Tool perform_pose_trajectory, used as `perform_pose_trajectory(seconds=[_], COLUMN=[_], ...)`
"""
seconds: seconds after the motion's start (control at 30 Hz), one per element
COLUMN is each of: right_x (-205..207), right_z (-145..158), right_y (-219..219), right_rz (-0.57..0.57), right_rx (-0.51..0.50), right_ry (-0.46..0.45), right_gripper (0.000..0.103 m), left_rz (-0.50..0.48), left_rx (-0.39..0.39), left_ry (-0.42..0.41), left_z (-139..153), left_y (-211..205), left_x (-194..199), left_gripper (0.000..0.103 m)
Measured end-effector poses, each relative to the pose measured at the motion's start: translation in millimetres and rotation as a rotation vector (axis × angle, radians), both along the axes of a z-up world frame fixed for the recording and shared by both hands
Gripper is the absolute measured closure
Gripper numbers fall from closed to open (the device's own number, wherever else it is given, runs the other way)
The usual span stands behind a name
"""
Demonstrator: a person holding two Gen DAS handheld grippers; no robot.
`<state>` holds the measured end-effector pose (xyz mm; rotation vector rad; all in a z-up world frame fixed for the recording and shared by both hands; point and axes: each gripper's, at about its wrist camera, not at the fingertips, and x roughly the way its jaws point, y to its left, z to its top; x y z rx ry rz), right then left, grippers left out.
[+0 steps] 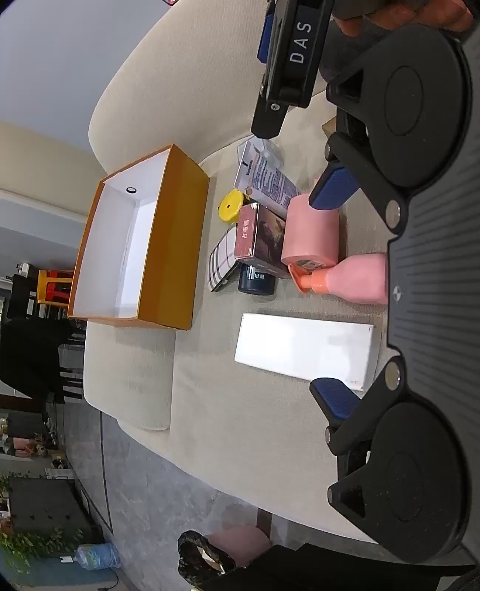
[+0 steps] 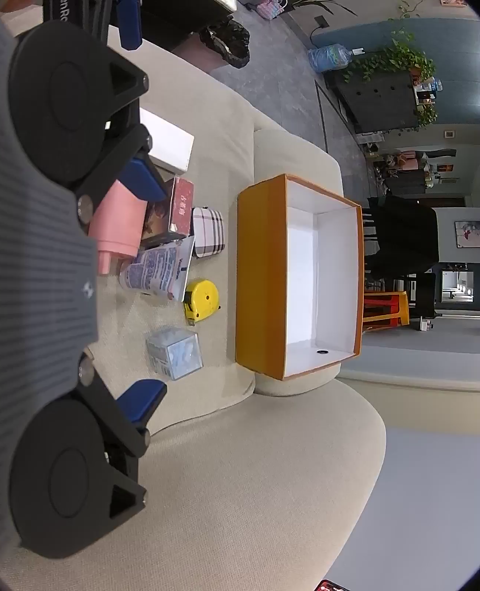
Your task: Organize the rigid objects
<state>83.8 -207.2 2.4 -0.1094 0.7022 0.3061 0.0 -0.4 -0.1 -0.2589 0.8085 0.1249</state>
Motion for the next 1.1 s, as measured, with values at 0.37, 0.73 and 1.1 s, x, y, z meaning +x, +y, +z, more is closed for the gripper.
perform_pose_trajectory(seconds=[0.37, 0.73, 1.1], right_x=[-1.1, -3.0, -2.0], right_z=[-1.4, 0.5, 2.0], right_y=[2.8, 3.0, 1.8], right_rz=[0.006, 0.003, 0.005], right_rx=[-0.010, -0.002, 0.003], right_ry=[-0.004, -0.005, -0.005], right_gripper=[0.002, 0.002, 0.002], left_rz=[0.000, -0.003, -0.002], left_rx=[0.003, -0.017, -0.018], left_ry=[-0.001, -0.001, -0.001], left_z=[1.5, 0.8, 1.1], left_y=[-8.5, 1.1, 1.0], left_x=[0.8, -1.8, -1.6], left_gripper=[0.000, 0.000, 0.000])
